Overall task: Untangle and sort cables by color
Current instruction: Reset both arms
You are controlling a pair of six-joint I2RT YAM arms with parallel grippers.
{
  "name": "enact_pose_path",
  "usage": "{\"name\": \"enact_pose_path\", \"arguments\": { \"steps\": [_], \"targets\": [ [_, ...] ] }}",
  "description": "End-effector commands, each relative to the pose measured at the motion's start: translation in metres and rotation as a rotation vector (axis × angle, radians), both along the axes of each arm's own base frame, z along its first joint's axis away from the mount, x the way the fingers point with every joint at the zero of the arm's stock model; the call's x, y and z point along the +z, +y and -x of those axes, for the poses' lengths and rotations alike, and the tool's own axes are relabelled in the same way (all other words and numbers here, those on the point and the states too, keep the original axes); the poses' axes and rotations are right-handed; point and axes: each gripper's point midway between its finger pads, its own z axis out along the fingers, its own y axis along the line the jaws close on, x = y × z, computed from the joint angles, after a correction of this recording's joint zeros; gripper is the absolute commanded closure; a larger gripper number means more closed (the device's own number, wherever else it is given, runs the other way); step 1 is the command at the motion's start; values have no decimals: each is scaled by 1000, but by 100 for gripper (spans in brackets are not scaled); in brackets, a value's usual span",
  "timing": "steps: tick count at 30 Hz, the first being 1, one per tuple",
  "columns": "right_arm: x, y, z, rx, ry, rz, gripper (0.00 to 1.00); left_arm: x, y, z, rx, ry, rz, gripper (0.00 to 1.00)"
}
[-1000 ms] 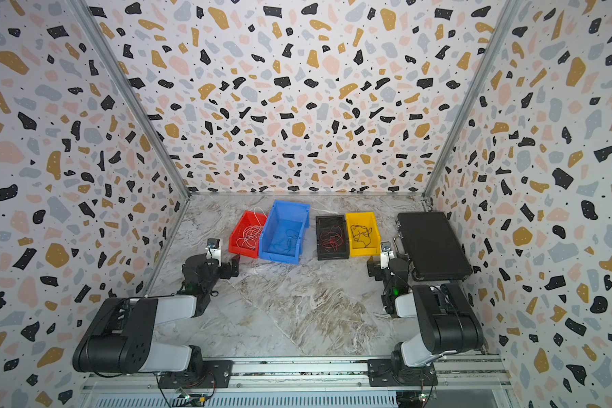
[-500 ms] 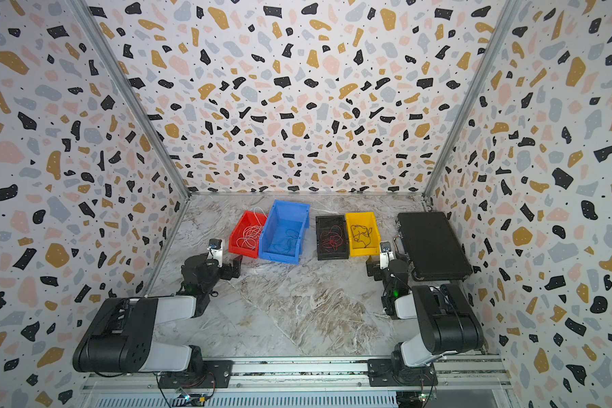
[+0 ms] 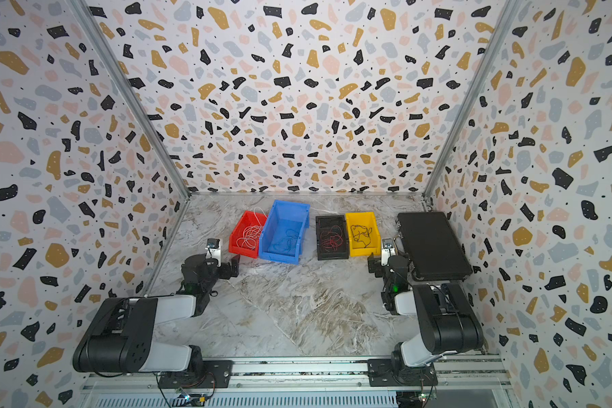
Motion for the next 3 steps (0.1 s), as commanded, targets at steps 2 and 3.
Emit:
{"name": "enact_pose_path", "arguments": {
  "steps": [2,3],
  "targets": [
    [6,-3,-5,-21,-14,-6,0,11,2,-7,13,-35,5,0],
    [6,-4,-5,-21,-14,-6,0,11,1,-7,10,-35,6,1]
  ]
}}
